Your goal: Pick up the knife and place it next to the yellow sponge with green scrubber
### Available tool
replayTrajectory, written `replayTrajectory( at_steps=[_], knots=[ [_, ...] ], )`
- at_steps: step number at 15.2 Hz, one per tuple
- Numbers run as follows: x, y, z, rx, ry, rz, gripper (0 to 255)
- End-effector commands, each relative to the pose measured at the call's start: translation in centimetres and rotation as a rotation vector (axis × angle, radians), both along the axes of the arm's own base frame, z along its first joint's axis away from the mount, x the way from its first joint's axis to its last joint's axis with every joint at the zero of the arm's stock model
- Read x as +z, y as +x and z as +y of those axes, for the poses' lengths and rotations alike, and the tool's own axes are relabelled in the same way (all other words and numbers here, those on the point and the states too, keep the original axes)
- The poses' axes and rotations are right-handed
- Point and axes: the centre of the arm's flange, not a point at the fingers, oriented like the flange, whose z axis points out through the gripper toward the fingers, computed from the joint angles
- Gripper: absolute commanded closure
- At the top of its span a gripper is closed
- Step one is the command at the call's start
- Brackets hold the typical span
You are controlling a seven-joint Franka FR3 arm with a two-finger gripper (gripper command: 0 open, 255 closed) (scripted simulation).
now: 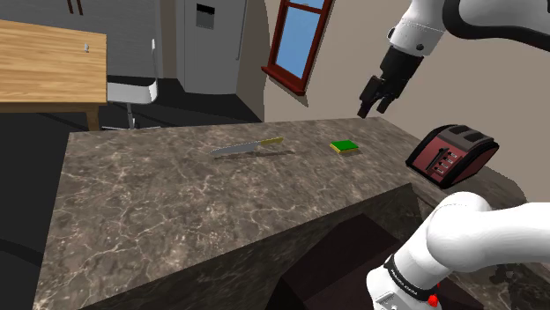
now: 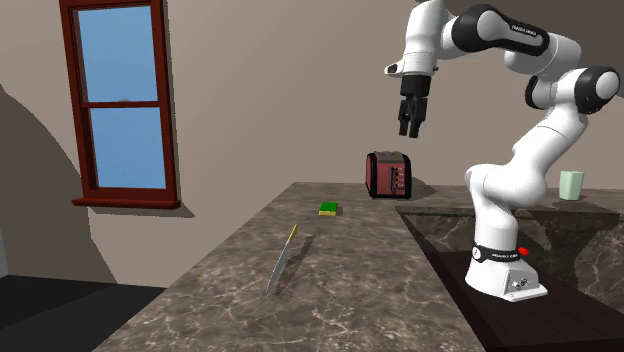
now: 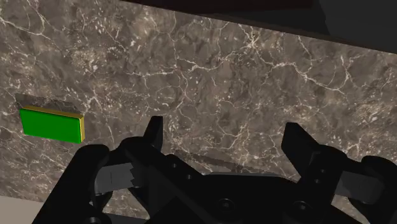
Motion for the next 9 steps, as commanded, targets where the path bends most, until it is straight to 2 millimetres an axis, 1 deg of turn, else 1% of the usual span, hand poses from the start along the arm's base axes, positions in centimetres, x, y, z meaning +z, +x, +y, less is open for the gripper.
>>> replayTrajectory(
  at_steps=[1, 5, 9],
  knots=[
    [0.0, 0.0, 0.0, 0.000, 0.000, 0.000, 0],
    [-2.7, 4.1, -2.1, 0.161, 0.000, 0.015, 0],
    [-5.5, 8.5, -3.5, 0.323, 0.000, 0.030, 0]
  ],
)
